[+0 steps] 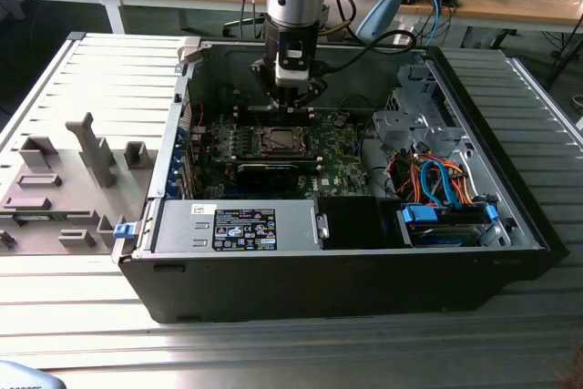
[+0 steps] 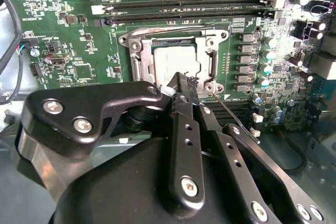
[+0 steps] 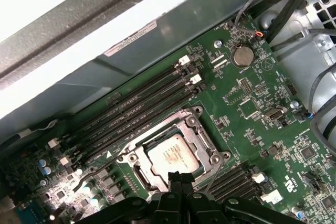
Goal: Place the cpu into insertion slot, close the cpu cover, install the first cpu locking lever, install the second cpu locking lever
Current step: 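Install the first cpu locking lever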
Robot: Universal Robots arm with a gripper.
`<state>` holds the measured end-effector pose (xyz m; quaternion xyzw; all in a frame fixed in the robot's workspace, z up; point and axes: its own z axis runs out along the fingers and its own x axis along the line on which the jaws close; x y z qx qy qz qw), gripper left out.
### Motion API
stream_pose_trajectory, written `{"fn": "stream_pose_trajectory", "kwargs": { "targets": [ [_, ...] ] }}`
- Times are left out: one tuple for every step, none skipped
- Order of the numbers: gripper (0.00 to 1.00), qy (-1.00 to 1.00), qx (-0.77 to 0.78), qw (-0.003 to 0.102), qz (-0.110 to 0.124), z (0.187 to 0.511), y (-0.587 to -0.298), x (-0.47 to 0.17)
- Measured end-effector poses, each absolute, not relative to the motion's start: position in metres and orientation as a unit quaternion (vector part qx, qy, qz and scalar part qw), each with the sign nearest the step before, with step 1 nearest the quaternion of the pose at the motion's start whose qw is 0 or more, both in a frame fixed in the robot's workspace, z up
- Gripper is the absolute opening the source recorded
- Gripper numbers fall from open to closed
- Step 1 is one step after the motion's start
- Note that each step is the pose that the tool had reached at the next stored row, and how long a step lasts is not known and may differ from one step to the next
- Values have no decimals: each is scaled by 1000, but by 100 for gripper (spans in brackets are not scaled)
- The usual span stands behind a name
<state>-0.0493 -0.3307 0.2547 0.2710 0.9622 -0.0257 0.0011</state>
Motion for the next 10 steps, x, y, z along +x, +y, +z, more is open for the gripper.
{"fn": "stream_pose_trajectory", "kwargs": {
  "targets": [
    [11, 963, 270, 1, -26, 255, -331, -49],
    [11, 963, 269, 1, -26, 255, -331, -49],
    [11, 963, 268, 1, -26, 255, -331, -49],
    [11, 963, 267, 1, -26, 255, -331, -49],
    [11, 964, 265, 1, -26, 255, -331, -49],
    [11, 964, 263, 1, -26, 255, -331, -49],
    [11, 965, 262, 1, -26, 255, -331, -49],
    [11, 965, 261, 1, -26, 255, -331, -49],
    [11, 965, 260, 1, -26, 255, -331, -49],
    [11, 966, 258, 1, -26, 255, -331, -49]
  ]
}}
